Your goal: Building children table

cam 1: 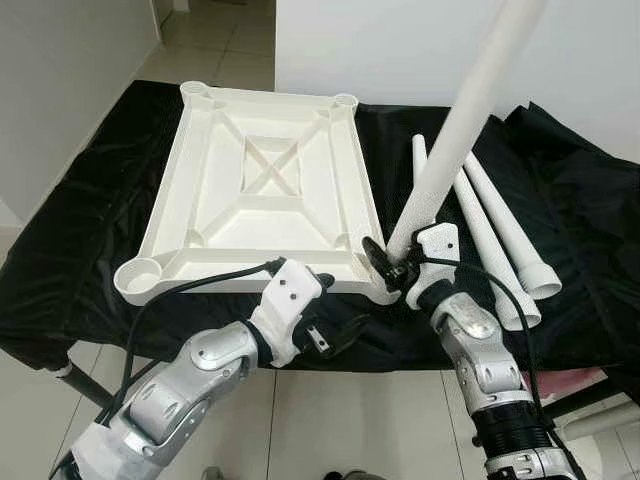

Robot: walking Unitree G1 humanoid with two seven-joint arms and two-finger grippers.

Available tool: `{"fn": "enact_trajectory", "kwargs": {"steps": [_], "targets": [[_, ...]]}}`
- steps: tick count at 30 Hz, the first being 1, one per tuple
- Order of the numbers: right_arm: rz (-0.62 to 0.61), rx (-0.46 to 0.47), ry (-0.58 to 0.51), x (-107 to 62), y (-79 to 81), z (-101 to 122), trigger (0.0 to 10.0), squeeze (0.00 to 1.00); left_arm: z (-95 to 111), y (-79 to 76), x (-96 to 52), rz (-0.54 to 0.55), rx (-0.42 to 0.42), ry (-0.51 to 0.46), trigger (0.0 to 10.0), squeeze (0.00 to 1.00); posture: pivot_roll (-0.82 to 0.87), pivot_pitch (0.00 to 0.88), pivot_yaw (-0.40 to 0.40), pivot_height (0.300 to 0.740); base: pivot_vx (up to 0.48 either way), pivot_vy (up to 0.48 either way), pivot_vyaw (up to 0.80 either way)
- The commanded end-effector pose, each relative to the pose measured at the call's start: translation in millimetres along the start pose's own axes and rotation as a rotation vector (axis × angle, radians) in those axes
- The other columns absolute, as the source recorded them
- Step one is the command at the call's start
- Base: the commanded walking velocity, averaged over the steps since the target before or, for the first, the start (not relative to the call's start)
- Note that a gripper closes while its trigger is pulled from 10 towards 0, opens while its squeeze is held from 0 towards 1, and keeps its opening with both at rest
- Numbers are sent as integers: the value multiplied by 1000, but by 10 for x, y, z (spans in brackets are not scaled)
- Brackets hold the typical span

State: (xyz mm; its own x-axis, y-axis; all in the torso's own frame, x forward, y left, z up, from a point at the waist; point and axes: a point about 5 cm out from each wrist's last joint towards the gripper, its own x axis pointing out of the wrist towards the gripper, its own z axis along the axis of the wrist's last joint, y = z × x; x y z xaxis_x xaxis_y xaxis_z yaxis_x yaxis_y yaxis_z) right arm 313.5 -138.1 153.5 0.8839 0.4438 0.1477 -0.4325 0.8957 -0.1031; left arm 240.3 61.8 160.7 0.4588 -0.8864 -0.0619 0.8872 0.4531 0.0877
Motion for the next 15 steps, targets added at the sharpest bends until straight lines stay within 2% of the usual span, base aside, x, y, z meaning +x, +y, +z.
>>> {"fn": "enact_trajectory", "kwargs": {"steps": [1, 3, 4, 11, 15], "targets": [[9, 10, 22, -29, 1, -61, 0, 0, 8, -98, -20, -139, 5, 6, 10000, 0, 48, 88, -56, 740, 0, 0, 0], [8, 12, 22, -33, -4, -68, 0, 0, 8, -99, -21, -139, 4, 6, 10000, 0, 48, 88, -56, 740, 0, 0, 0], [-4, 32, 22, -43, -2, -76, 10000, 0, 7, -99, -22, -140, 3, 7, 10000, 0, 46, 92, -54, 740, 0, 0, 0], [-64, 95, 21, -98, 67, -108, 10000, 0, 6, -99, -24, -144, 1, 9, 10000, 0, 39, 104, -51, 740, 0, 0, 0], [-89, 96, 22, -106, 98, -104, 10000, 0, 4, -98, -27, -144, -1, 10, 10000, 0, 34, 108, -49, 740, 0, 0, 0]]}}
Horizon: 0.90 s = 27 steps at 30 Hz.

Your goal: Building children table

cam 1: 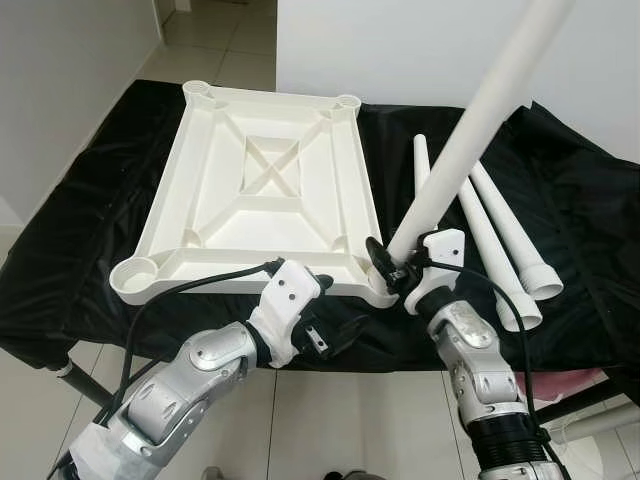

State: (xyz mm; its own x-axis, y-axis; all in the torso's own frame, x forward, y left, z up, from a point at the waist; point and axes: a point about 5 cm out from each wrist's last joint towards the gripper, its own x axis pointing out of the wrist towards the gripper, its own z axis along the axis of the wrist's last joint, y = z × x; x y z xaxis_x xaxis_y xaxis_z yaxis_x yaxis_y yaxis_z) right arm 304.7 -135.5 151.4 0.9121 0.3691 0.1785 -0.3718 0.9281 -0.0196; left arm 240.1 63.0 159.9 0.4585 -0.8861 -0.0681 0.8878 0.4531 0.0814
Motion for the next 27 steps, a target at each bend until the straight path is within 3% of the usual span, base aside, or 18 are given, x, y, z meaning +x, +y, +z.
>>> {"fn": "enact_trajectory", "kwargs": {"steps": [1, 5, 11, 17, 23, 24, 25, 27], "targets": [[-32, 16, 38, -44, 45, -80, 10000, 0, 12, -99, -16, -143, 6, 6, 10000, 0, 32, 110, -49, 740, 0, 0, 0], [-234, 40, 17, -48, 104, 4, 10000, 0, 11, -95, -11, -141, 6, 5, 10000, 0, 31, 112, -52, 740, 0, 0, 0], [-355, 12, 39, -91, 160, -27, 10000, 0, 14, -93, -12, -139, 4, 4, 10000, 0, 30, 116, -57, 740, 0, 0, 0], [-385, 59, 43, -145, 371, -91, 10000, 0, 18, -68, -15, -127, 7, 4, 10000, 0, 35, 119, -59, 740, 0, 0, 0], [-416, 69, 12, -148, 299, -28, 10000, 0, 17, -66, -18, -128, 8, 5, 10000, 0, 33, 121, -56, 740, 0, 0, 0], [-400, 75, -1, -148, 296, -13, 10000, 282, 21, -63, -18, -128, 8, 4, 10000, 0, 32, 120, -56, 740, 0, 0, 0], [-373, 76, -22, -143, 292, 18, 10000, 1000, 22, -60, -18, -127, 9, 4, 10000, 0, 32, 121, -56, 740, 0, 0, 0], [-343, 75, -48, -128, 266, 68, 10000, 1000, 22, -54, -16, -126, 9, 4, 10000, 0, 32, 121, -56, 740, 0, 0, 0]]}}
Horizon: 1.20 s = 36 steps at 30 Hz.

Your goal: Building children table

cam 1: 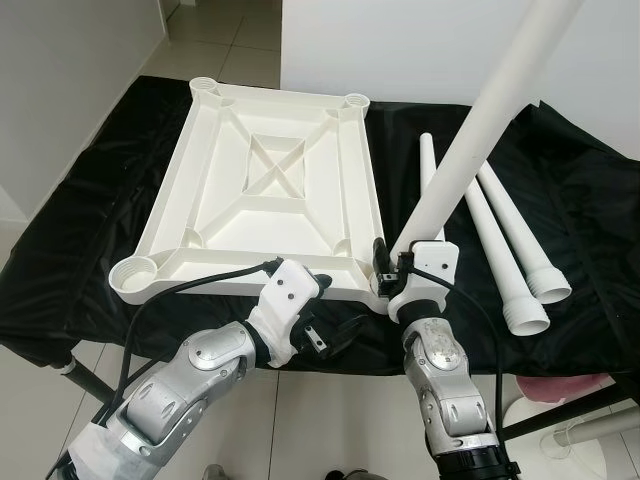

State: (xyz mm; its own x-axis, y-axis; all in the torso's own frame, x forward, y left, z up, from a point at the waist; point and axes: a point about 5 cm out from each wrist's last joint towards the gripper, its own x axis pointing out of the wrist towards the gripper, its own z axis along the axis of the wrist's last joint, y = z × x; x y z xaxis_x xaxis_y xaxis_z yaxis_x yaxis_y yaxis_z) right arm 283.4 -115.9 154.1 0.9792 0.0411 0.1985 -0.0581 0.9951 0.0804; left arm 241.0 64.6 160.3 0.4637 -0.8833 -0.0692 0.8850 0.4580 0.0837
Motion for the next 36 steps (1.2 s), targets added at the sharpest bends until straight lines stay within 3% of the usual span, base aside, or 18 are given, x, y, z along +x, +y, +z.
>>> {"fn": "enact_trajectory", "kwargs": {"steps": [1, 6, 7, 8, 9, 13, 15, 24, 26, 36], "targets": [[-8, 40, -11, -12, 2, 15, 10000, 1000, 20, -69, -6, -132, 7, 3, 10000, 0, 32, 121, -56, 740, 0, 0, 0], [22, 28, -16, 11, -19, 35, 10000, 1000, 20, -74, -4, -133, 6, 3, 10000, 0, 30, 121, -55, 740, 0, 0, 0], [83, 22, -16, 44, -33, 50, 10000, 0, 18, -76, -1, -134, 6, 3, 10000, 0, 29, 120, -54, 740, 0, 0, 0], [83, 22, -16, 44, -33, 50, 10000, 0, 18, -76, -1, -134, 6, 3, 10000, 0, 29, 120, -54, 740, 0, 0, 0], [182, -7, -24, 89, -54, 82, 10000, 0, 21, -72, 2, -134, 8, 2, 10000, 0, 32, 118, -55, 740, 0, 0, 0], [329, -35, -20, 143, -74, 110, 10000, 0, 29, -58, 6, -132, 11, 1, 10000, 0, 33, 117, -55, 740, 0, 0, 0], [432, -97, -21, 230, -119, 137, 10000, 0, 32, -49, 8, -130, 13, 0, 10000, 0, 31, 113, -53, 740, 0, 0, 0], [550, -141, -25, 368, -174, 217, 10000, 0, 35, -47, 25, -133, 16, -2, 10000, 0, 35, 102, -57, 740, 0, 0, 0], [589, -146, -7, 374, -214, 204, 0, 0, 40, -38, 23, -130, 20, -3, 10000, 0, 39, 99, -61, 740, 0, 0, 0], [595, -107, 37, 329, -354, 107, 0, 0, 37, -38, 15, -125, 19, -4, 10000, 0, 42, 88, -63, 740, 0, 0, 0]]}}
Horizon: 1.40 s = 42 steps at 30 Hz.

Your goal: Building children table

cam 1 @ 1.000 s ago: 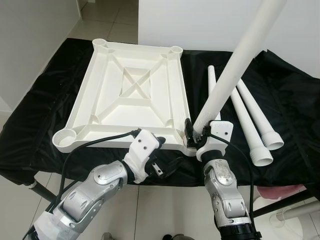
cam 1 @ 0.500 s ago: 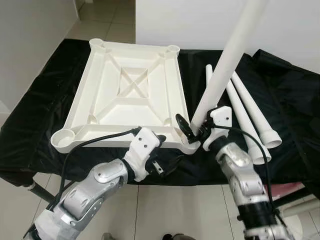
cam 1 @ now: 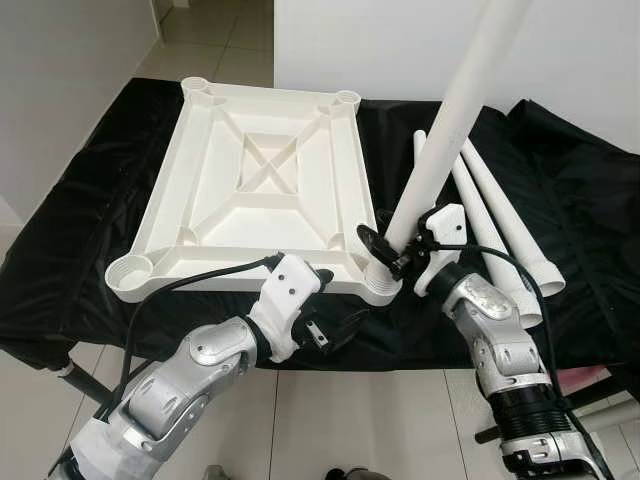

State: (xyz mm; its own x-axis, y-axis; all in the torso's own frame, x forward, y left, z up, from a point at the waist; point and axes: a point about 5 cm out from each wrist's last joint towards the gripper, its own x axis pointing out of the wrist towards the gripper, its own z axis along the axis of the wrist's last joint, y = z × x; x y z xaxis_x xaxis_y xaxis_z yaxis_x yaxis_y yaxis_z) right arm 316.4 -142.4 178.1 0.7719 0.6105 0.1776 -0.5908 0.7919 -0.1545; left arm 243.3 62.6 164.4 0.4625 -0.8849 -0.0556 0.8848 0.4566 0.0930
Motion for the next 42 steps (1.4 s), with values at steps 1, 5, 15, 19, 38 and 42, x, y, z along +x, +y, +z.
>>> {"fn": "enact_trajectory", "kwargs": {"steps": [1, 5, 15, 19, 38, 42], "targets": [[-36, 26, 45, -94, -56, -121, 1922, 0, -5, -51, -12, -125, 8, 9, 10000, 0, 41, 87, -63, 740, 0, 0, 0], [-78, 40, 68, -113, -78, -171, 10000, 0, -10, -50, -13, -128, 9, 11, 10000, 0, 38, 84, -61, 740, 0, 0, 0], [-200, 52, 116, -128, -10, -266, 10000, 0, -16, -67, -12, -136, 8, 13, 10000, 0, 34, 81, -63, 740, 0, 0, 0], [-239, 57, 123, -120, 13, -278, 10000, 0, -19, -68, -8, -136, 8, 13, 10000, 0, 31, 81, -66, 740, 0, 0, 0], [-734, 168, 133, -21, 452, -240, 10000, 0, -14, -50, -27, -109, 8, 9, 10000, 0, 47, 98, -86, 740, 0, 0, 0], [-718, 161, 104, -12, 440, -193, 10000, 0, -10, -36, -38, -103, 7, 10, 10000, 0, 44, 104, -81, 740, 0, 0, 0]]}}
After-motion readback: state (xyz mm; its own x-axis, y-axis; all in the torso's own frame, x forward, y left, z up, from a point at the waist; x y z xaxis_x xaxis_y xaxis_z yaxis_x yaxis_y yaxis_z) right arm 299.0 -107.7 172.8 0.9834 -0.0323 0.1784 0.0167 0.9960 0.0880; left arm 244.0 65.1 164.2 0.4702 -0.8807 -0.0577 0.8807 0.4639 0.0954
